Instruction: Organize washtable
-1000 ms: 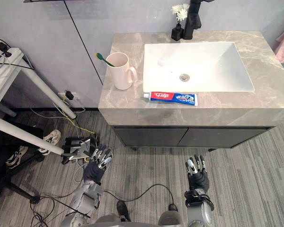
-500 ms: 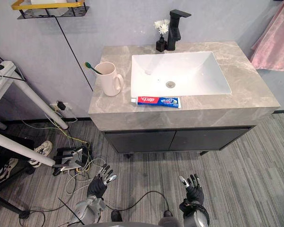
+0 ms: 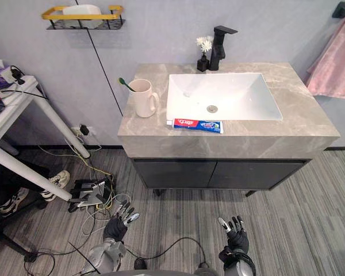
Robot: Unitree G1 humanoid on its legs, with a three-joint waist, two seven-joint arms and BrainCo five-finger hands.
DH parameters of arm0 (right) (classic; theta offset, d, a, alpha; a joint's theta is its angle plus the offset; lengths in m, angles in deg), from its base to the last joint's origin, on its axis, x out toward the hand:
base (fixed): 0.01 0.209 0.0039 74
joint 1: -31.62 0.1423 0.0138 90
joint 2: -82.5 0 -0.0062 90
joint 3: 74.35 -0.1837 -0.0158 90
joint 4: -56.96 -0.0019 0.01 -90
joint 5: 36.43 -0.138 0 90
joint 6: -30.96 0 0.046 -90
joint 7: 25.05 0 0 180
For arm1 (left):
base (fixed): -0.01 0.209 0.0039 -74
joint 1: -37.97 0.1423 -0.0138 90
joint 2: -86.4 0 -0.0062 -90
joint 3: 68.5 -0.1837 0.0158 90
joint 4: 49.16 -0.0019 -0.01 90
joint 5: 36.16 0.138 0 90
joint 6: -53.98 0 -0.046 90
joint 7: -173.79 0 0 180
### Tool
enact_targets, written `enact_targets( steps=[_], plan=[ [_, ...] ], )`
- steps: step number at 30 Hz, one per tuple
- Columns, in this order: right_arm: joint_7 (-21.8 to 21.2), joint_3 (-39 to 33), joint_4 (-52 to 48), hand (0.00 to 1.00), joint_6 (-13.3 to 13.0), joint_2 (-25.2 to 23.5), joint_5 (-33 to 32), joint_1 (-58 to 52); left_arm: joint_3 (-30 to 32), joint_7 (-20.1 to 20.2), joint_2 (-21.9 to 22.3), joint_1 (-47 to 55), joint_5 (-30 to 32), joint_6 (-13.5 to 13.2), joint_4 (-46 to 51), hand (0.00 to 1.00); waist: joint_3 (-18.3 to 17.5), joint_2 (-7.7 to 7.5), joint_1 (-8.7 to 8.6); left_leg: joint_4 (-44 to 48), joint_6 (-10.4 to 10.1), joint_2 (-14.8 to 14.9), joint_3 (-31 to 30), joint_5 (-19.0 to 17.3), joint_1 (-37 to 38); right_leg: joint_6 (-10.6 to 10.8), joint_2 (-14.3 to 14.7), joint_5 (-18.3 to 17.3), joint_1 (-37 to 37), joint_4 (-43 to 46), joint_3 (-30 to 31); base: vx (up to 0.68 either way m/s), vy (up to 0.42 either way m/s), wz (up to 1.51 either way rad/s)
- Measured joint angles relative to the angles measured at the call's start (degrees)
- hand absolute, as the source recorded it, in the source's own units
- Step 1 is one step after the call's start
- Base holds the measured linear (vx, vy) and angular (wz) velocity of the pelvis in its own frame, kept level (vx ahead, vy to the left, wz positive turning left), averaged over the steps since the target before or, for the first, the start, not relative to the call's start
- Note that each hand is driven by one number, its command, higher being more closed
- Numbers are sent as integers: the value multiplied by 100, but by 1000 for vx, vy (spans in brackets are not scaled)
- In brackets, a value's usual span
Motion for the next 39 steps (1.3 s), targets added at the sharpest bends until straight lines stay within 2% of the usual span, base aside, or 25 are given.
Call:
enact_targets(
  steps=[2,6,8,11,16,18,22,25,28,33,37,39],
  plan=[
    [113,-833,-637,0,48,96,153,100,136,-85,50,-1,135,4,146,0,5,-19,44,1,-41,24,120,28,16,155,15,109,7,-108,-23,2,-36,-24],
    [451,-2154,-1296,0,-106,840,380,451,233,-65,64,-32,244,1,320,0,48,-76,-98,1,-47,51,153,23,99,184,16,126,90,-125,-120,2,-5,-5],
    [617,-2641,-1629,0,-200,1202,610,521,245,3,65,-103,248,-5,320,0,54,-95,-104,1,-54,67,191,17,103,208,29,142,90,-170,-193,-16,-16,-9],
    [785,-3013,-1682,0,-223,1696,780,819,269,49,87,-170,248,-7,318,0,60,-103,-132,1,-55,85,234,17,112,218,11,174,83,-197,-420,-18,-18,-9],
    [947,-2993,-1681,0,-289,2491,950,1418,230,171,174,-215,248,-16,315,0,54,-81,-226,1,-56,89,160,17,83,239,3,193,86,-154,-602,13,-7,7],
    [991,-2850,-1676,0,-314,2742,988,1654,169,188,176,-207,248,-16,314,0,56,-84,-235,-1,-56,89,127,17,70,241,-2,193,77,-117,-664,21,-1,8],
    [945,-1960,-1414,0,-407,3580,985,2343,-216,305,163,-201,242,-18,286,0,61,-93,-194,-2,-57,60,110,15,69,242,-40,191,79,-111,-736,-1,1,1],
    [794,-1283,-1092,0,-411,4134,987,2860,-503,437,169,-181,236,-19,277,0,61,-93,-73,-5,-51,30,15,20,32,243,-79,191,79,-106,-824,-5,7,11],
    [580,-542,-910,0,-410,4515,998,3348,-731,541,221,-91,226,-19,212,0,67,-105,-34,-7,-42,0,-86,28,-26,243,-94,191,80,-89,-970,8,2,16],
    [317,436,-520,0,-400,4947,1221,4113,-877,555,198,-7,223,-16,196,0,134,-216,83,-8,-35,-19,-215,63,-139,242,-101,192,71,-75,-1172,12,-2,15],
    [177,911,-247,0,-394,5096,1310,4631,-1081,656,151,12,167,-16,205,0,170,-274,113,-6,-15,-37,-365,105,-271,241,-107,193,49,-55,-1318,2,0,20],
    [98,1115,-201,0,-394,5136,1345,4801,-1189,687,148,10,166,-13,213,0,209,-339,223,-5,7,-39,-368,124,-337,240,-120,193,-46,20,-1357,-4,3,2]
  ],
)
